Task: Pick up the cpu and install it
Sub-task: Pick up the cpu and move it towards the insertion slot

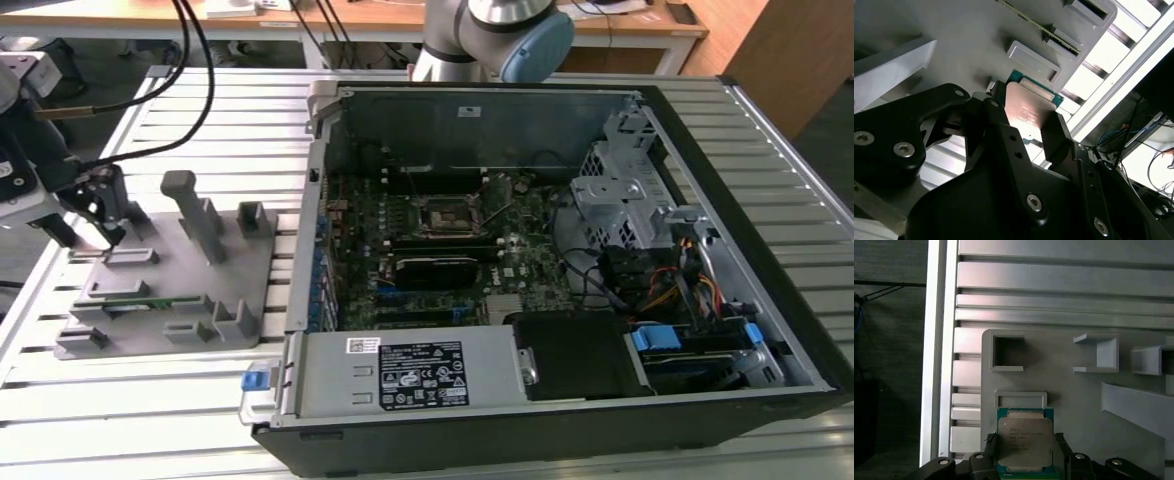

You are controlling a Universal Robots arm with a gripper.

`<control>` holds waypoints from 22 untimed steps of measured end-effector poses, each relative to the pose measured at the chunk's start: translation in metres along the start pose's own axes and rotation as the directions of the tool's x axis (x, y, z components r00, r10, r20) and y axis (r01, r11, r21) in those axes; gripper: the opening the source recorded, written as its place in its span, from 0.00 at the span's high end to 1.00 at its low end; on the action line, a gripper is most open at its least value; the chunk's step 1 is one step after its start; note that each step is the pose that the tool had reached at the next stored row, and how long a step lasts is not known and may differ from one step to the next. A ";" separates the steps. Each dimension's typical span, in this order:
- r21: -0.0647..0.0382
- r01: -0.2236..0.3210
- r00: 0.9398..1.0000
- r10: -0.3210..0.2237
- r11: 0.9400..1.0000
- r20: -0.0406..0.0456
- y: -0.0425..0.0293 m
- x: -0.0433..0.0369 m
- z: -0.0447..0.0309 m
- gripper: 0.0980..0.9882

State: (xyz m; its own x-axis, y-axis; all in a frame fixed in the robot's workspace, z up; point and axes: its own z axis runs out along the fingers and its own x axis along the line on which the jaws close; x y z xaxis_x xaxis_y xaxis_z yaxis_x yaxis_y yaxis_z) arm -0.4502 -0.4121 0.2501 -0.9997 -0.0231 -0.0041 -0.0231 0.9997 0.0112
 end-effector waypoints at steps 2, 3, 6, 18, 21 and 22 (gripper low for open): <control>0.000 0.000 1.000 0.000 1.000 0.000 0.0002 0.0000 -0.0018 0.52; 0.000 0.000 1.000 0.000 1.000 0.000 0.0002 0.0000 -0.0028 0.52; 0.000 0.000 1.000 0.000 1.000 0.000 0.0004 0.0000 -0.0058 0.52; 0.000 0.000 1.000 0.000 1.000 0.000 0.0019 -0.0001 -0.0171 0.52; 0.000 0.000 1.000 0.000 1.000 0.000 0.0024 -0.0001 -0.0201 0.52; 0.000 0.000 1.000 0.000 1.000 0.000 0.0025 -0.0001 -0.0211 0.52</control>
State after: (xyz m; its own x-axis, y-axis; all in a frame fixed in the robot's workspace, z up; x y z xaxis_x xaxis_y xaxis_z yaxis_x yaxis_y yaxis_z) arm -0.4502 -0.4098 0.2712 -0.9997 -0.0231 -0.0042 -0.0231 0.9997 0.0113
